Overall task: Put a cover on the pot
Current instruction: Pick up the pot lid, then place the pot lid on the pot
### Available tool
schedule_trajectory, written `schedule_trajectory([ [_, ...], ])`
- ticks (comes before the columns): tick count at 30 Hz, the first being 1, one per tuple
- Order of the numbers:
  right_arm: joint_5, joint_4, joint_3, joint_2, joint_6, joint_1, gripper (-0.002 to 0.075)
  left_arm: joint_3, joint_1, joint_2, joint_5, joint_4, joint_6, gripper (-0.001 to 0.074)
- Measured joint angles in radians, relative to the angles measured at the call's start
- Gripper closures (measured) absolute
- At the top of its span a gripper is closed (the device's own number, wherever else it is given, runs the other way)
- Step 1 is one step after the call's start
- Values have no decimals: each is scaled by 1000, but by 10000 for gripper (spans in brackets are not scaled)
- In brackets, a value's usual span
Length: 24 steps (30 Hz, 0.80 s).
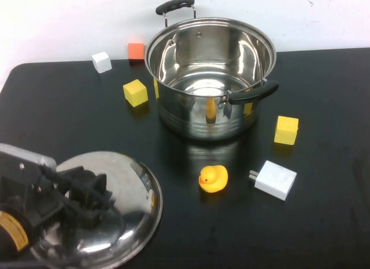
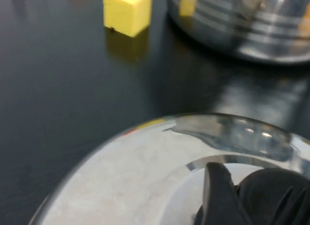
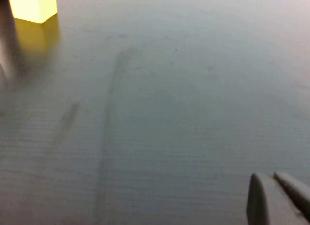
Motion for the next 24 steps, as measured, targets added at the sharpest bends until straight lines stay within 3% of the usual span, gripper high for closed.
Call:
schedule_trajectory([
  [4, 0, 0, 0, 0, 0, 0, 728, -84, 0, 2, 88, 31, -109, 416],
  [9, 0, 0, 0, 0, 0, 0, 728, -286, 0, 2, 231, 243, -335, 416],
  [14, 0, 0, 0, 0, 0, 0, 728, -528, -8, 11, 265, 391, -533, 416],
  [19, 0, 0, 0, 0, 0, 0, 728, -786, -90, 86, 326, 500, -635, 416],
  [24, 0, 0, 0, 0, 0, 0, 728, -992, -232, 257, 347, 571, -697, 416],
])
